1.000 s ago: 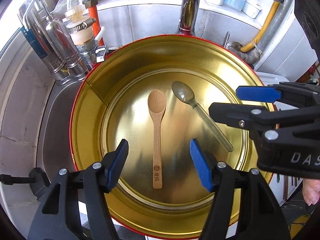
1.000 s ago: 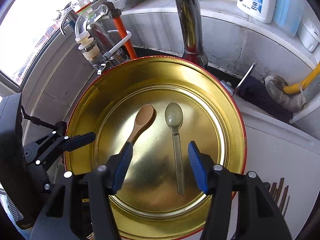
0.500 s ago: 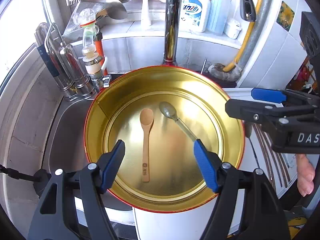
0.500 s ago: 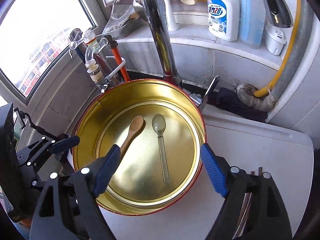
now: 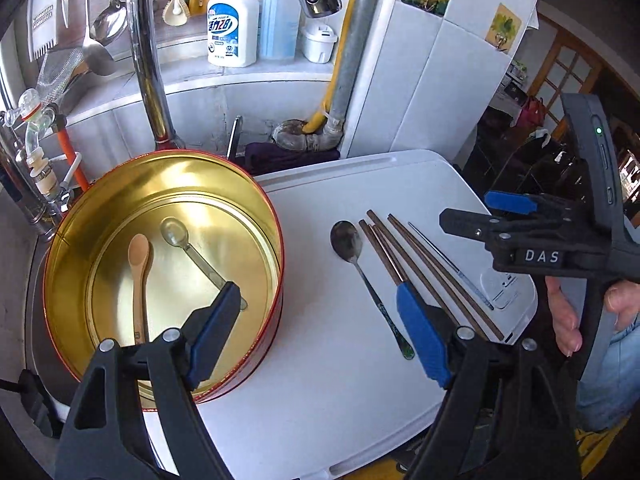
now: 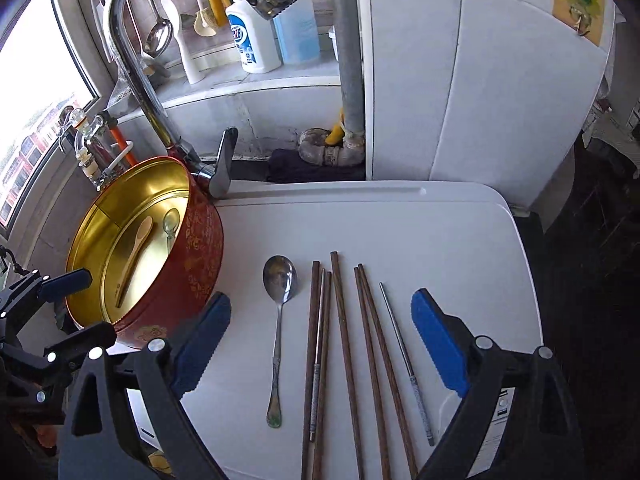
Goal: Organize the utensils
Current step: 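Grasp the metal spoon with the left tool while the right tool grasps the metal chopstick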
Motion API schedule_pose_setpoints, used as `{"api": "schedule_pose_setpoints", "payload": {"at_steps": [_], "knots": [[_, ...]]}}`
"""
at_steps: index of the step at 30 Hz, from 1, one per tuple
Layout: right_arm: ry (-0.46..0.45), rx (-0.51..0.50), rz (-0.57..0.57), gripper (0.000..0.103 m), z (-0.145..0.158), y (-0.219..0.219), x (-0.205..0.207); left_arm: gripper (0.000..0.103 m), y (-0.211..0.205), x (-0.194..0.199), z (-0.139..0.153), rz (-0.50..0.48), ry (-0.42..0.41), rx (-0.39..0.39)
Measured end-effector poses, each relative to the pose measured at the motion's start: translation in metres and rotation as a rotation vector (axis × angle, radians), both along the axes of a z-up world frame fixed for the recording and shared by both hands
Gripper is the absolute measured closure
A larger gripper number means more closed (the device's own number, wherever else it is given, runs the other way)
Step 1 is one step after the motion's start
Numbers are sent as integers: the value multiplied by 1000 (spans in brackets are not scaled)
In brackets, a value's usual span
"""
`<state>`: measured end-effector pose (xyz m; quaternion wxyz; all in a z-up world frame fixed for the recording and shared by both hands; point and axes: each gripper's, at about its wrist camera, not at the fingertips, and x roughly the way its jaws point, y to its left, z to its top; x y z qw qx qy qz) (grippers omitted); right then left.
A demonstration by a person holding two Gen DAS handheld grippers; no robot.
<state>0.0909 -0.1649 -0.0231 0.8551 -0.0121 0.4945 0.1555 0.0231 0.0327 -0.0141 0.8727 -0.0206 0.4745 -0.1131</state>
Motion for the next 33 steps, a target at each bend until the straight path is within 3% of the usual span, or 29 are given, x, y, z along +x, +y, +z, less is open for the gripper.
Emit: {"api": "schedule_pose_setpoints", "payload": {"at_steps": [15,22,28,33], "knots": [[102,-2,-35,11,-45,-64,12,24,-64,36,-50,-41,130,20],[117,-88,38,11,-69,-74,10,24,-73,57,-71,-35,127,69],[136,-147,121,29,-87,-68,8,25,-78,72,-87,-51,131,89],[132,-174,170,46,-96,-62,5,32,-81,85,-95,-55,137,134]]}}
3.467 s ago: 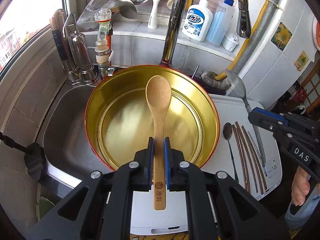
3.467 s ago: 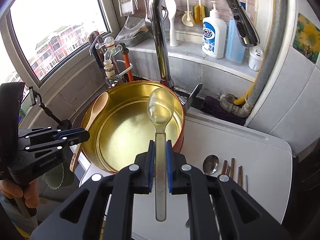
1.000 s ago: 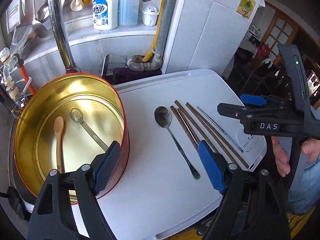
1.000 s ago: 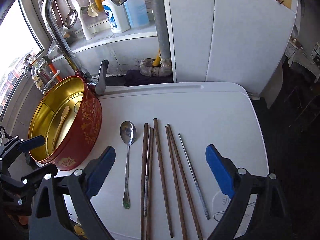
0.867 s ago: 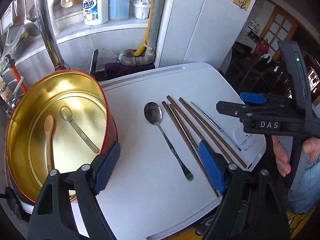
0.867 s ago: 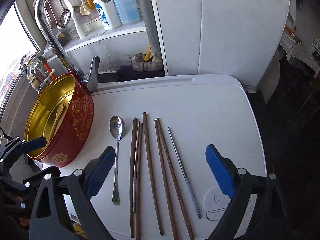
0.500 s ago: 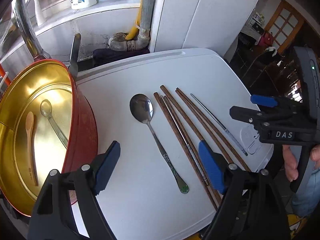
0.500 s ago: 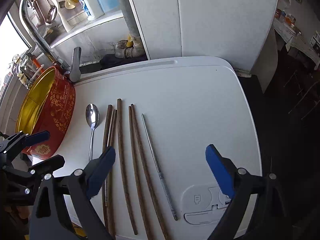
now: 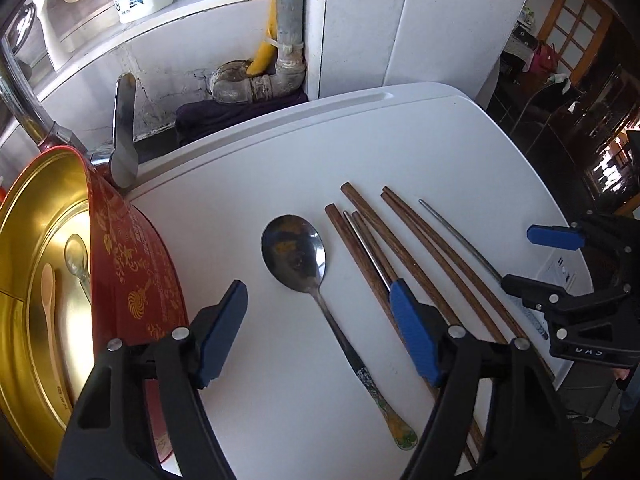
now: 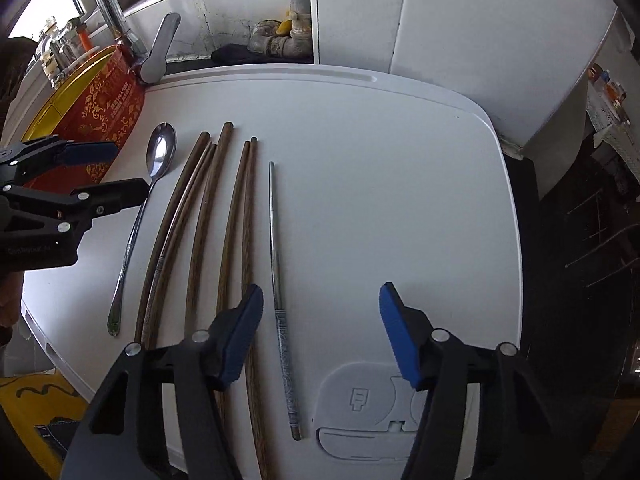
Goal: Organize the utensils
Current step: 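Grasp the metal spoon with the left tool while the right tool grasps the metal chopstick, then carry the metal spoon and metal chopstick over the tin with both tools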
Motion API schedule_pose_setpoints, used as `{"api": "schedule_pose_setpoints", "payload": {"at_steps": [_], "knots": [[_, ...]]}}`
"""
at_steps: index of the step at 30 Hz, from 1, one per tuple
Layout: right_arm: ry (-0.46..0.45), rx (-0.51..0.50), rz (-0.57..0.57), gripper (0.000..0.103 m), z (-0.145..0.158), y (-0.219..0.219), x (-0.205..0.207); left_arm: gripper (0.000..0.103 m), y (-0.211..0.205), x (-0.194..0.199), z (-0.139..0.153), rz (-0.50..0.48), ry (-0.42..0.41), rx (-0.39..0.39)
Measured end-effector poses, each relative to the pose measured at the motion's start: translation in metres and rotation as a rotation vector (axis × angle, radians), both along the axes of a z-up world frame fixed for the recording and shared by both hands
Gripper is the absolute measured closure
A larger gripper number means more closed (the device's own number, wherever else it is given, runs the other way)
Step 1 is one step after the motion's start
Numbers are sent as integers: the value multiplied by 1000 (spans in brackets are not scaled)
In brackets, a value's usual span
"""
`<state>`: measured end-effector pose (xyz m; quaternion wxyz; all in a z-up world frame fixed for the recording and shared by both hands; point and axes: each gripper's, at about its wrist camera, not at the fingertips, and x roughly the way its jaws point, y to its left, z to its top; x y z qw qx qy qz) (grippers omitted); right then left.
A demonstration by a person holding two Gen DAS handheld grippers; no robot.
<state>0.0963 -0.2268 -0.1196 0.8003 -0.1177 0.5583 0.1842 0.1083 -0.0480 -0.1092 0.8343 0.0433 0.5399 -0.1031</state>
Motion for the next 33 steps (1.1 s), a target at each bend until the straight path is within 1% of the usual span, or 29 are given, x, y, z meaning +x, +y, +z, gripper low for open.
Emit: {"api": "schedule_pose_setpoints", "payload": {"at_steps": [1,3,6,11,13,14,15,16,17,18,20,22,24,28,33], "knots": [[2,-3,6,47,-2,0,0,32,0,2,-1,0,1,4],[8,-4,16,54,-6,1,1,32,-1,7,-4,-1,4,11],[-5,2,30,60,-5,2,0,32,-3,14,-8,-5,4,28],[-22,8,68,66,-5,4,-3,32,-5,23,-18,-10,-3,65],[-23,13,74,69,-5,4,-4,35,-4,26,-19,-6,-24,57],[-21,15,79,75,-4,4,-5,46,-3,26,-19,-8,-33,44],[-17,19,85,85,-4,5,-6,63,-2,28,-19,-12,-35,18],[-7,23,88,92,-4,5,-6,70,-1,29,-19,-13,-30,-2],[0,24,82,96,-4,6,-6,81,-1,32,-22,-7,-19,10],[4,24,76,97,-3,6,-6,82,0,33,-22,0,-16,11],[9,30,64,97,-3,6,-5,88,4,33,-19,17,-21,-19],[13,44,51,97,-3,4,-4,91,6,31,-15,26,-25,-51],[15,50,37,97,-3,3,-4,98,6,29,-10,25,-32,-57],[12,61,24,97,0,-1,-9,101,6,25,-5,35,-23,-60],[0,91,-9,97,11,-9,-19,101,14,17,0,63,-19,-108]]}}
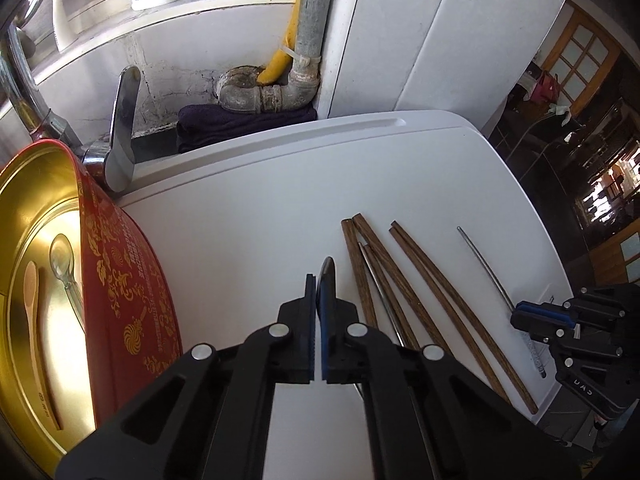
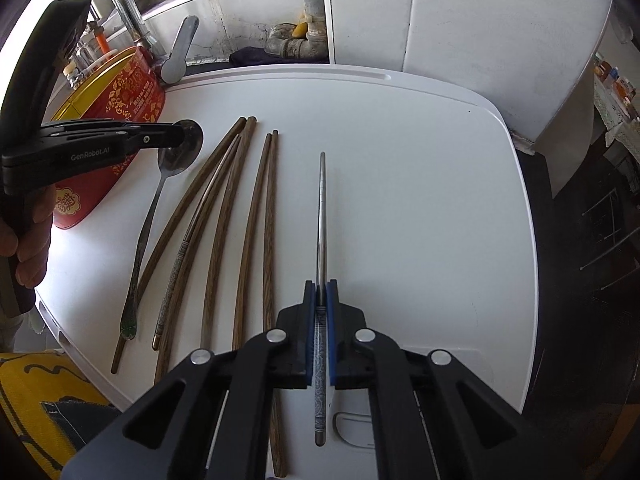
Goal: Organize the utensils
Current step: 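Carry the metal spoon and metal chopstick over the tin with both tools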
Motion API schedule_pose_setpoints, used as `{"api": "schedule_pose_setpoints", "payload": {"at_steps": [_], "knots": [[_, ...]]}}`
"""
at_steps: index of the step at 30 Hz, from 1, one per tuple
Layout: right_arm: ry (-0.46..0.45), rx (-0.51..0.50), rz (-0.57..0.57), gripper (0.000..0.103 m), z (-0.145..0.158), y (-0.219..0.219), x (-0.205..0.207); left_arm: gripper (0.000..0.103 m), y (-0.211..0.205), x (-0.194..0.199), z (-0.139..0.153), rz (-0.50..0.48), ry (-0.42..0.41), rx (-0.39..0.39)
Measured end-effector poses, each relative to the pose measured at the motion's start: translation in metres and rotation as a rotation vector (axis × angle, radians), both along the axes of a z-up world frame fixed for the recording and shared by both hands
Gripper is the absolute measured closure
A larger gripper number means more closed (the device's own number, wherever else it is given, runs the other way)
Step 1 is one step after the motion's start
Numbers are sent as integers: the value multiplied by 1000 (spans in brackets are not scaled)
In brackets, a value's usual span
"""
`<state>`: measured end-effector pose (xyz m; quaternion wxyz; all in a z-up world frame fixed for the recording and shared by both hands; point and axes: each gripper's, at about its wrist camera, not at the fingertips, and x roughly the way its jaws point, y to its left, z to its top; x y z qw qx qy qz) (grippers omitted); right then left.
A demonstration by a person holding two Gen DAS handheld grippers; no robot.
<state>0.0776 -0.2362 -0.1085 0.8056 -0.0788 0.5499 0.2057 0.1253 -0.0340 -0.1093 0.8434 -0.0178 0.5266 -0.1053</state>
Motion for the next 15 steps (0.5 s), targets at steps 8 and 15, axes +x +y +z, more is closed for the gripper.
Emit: {"api": "schedule_pose_setpoints", "payload": {"at_steps": [8,15], "knots": [[-46,36,-29,97,29,-5,-20,101,13,-34,31,31,-57,-37],[-93,123,5,97,68,17,-33,101,34,-78,79,66,-174,-99]]}}
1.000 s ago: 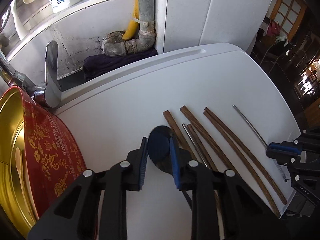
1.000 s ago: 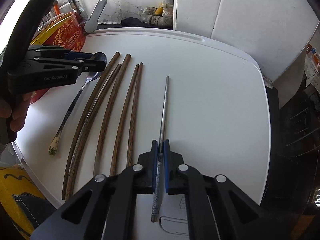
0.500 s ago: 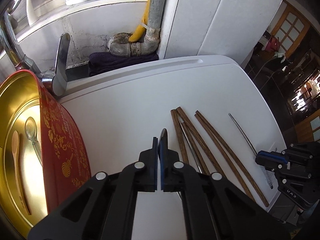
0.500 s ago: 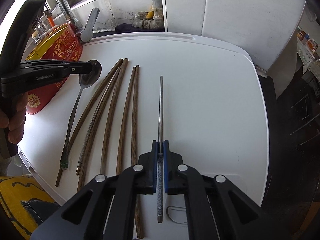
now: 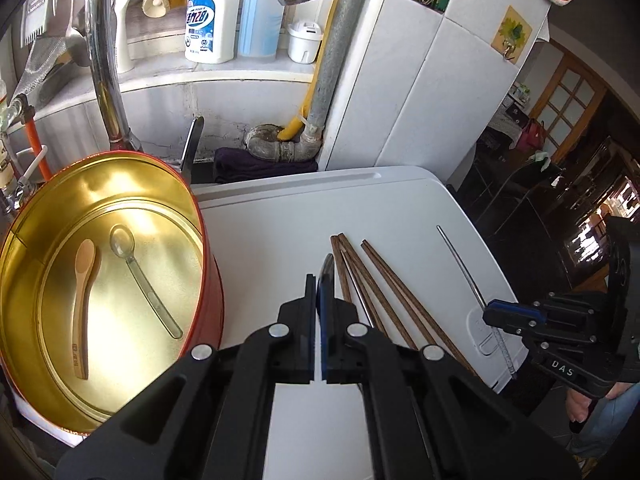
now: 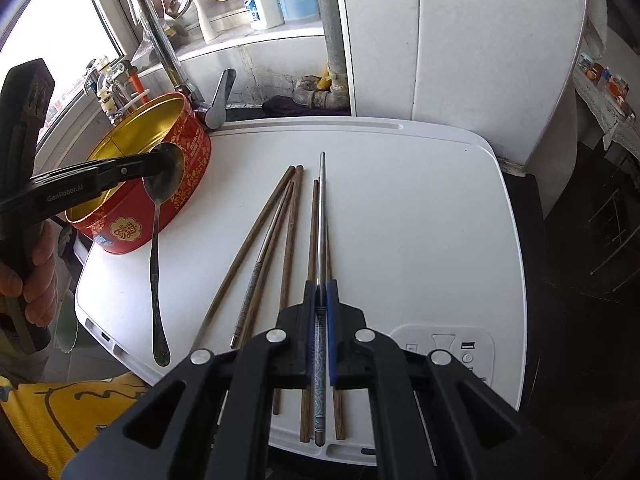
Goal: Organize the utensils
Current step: 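Carry the metal spoon and metal chopstick over the tin with both tools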
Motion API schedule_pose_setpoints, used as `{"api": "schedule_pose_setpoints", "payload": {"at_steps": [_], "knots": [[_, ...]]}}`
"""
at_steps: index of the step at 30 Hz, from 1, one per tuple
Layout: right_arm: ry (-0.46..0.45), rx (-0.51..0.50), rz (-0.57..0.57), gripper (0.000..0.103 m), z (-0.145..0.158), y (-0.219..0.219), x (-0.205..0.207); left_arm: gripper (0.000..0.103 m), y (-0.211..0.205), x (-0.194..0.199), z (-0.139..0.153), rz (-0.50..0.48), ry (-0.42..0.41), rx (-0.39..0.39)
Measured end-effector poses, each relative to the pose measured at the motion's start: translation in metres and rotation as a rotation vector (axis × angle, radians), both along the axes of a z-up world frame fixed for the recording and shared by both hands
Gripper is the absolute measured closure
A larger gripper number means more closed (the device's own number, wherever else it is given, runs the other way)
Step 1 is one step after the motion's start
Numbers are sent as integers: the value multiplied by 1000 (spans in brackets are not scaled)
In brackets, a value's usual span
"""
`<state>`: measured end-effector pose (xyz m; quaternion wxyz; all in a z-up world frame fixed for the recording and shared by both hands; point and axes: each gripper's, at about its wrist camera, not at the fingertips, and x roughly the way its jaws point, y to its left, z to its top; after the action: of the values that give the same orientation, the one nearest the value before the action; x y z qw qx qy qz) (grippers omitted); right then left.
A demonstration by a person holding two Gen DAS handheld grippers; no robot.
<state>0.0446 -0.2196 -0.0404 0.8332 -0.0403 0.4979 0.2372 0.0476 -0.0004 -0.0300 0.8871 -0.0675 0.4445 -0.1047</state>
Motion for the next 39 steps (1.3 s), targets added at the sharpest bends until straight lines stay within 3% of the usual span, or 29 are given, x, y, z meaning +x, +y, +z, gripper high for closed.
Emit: {"api": "schedule_pose_setpoints", "payload": {"at_steps": [4,11,21,25,31,39], "knots": [[-37,28,49,97,25,25,-4,101,20,-29,31,31,-76,-10],[-72,91,153,97,57,90,-1,101,67,-64,73,132,-159,58],[-102,114,294,97,77,182,-3,101,147,-94,91,276,-192,77],[-71,121,309,97,78,212,10,101,169,-84,91,281,-182,62],[15,120,301,97,65,262,44,101,205,-36,88,292,-153,71],[107,52,269,97,23,290,77,101,226,14,39,258,-44,78]]}}
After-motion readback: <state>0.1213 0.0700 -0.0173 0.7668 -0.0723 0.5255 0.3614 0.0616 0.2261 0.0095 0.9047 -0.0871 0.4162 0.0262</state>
